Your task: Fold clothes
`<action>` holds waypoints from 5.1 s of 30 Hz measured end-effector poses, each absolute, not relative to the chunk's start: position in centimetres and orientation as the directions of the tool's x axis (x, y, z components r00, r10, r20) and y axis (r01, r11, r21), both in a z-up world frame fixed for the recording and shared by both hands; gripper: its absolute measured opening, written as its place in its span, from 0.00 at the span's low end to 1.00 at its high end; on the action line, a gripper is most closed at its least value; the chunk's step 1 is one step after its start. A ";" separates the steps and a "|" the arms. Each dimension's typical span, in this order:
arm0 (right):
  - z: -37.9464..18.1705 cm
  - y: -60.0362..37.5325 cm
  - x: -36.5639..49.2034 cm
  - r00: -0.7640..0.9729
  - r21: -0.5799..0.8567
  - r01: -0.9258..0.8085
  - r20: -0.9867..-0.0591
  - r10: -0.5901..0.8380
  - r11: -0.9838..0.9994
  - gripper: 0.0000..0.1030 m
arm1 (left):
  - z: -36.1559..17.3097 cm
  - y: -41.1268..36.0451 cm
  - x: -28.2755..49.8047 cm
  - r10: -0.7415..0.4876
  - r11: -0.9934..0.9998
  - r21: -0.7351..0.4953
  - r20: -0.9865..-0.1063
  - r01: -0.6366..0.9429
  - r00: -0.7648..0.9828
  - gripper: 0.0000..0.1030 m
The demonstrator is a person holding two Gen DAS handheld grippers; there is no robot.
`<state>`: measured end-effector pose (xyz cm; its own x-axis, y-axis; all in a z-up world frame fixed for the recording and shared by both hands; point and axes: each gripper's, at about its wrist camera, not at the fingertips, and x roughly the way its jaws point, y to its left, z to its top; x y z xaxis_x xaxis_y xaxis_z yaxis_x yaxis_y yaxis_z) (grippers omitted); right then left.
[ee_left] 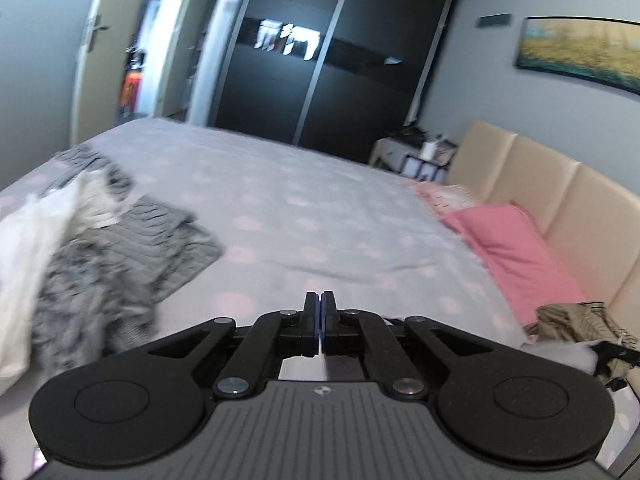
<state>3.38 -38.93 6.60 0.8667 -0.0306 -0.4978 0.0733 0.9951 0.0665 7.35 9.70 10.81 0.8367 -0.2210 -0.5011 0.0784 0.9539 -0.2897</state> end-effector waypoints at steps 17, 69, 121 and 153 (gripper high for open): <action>-0.8 -38.4 1.9 0.671 -0.081 -0.031 -0.740 -0.040 0.996 0.34 | 1.7 5.6 7.2 -0.220 0.970 -0.120 -0.806 0.213 0.549 0.23; -4.7 -30.2 -1.2 0.424 0.055 -0.550 -0.841 0.335 0.833 0.42 | -1.3 1.4 2.2 -0.217 0.898 0.026 -0.842 0.438 0.494 0.52; -5.3 -28.2 4.2 0.492 -0.132 -0.697 -0.803 0.336 0.705 0.40 | -4.5 -2.5 6.1 -0.236 0.673 0.305 -0.775 0.673 0.587 0.24; -4.9 -32.5 -0.9 0.403 -0.061 -0.627 -0.879 0.256 0.777 0.09 | -4.3 2.3 0.8 -0.104 0.798 0.282 -0.806 0.532 0.583 0.00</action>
<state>-0.95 -32.49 -4.87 0.4025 0.2561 -0.8789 -0.6270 0.7766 -0.0608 0.78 2.34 -4.29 0.5826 -0.1039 -0.8061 0.5324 0.7982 0.2819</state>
